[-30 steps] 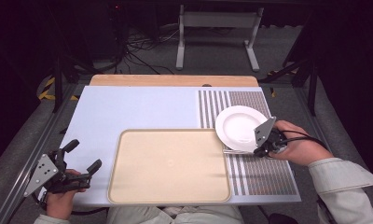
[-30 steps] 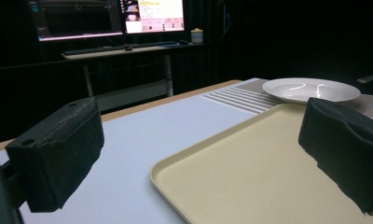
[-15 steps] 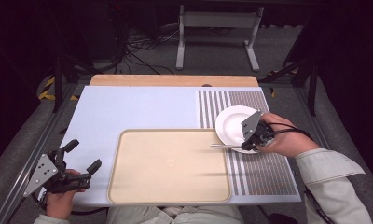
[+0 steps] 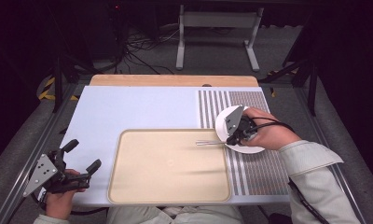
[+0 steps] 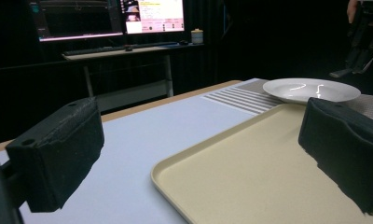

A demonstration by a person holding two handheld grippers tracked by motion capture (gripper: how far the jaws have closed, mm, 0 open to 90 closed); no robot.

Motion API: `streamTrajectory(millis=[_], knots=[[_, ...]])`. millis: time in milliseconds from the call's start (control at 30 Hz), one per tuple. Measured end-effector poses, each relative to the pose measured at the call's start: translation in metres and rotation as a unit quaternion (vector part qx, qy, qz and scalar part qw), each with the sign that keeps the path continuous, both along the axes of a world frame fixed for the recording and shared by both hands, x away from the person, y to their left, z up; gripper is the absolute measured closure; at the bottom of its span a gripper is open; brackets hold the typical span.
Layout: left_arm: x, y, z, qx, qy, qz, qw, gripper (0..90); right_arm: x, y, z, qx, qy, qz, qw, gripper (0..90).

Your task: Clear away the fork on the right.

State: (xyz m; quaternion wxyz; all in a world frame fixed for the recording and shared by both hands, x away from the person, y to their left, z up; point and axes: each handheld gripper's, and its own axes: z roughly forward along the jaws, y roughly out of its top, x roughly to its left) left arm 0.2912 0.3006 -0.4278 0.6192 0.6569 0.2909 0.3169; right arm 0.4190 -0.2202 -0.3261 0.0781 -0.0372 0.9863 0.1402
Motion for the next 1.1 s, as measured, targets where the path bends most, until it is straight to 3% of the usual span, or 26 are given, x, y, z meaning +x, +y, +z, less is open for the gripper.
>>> streamTrajectory(millis=[733,1100], knots=[[0.0,0.001,0.0,0.0,0.0,0.001,1.0,0.8,0.021,0.05,-0.011,0.015,0.006,0.034,0.9993,86.5],[0.0,0.002,0.0,-0.002,-0.002,0.001,1.0,0.9,0.03,0.072,-0.026,0.016,0.015,0.047,0.9987,86.5]])
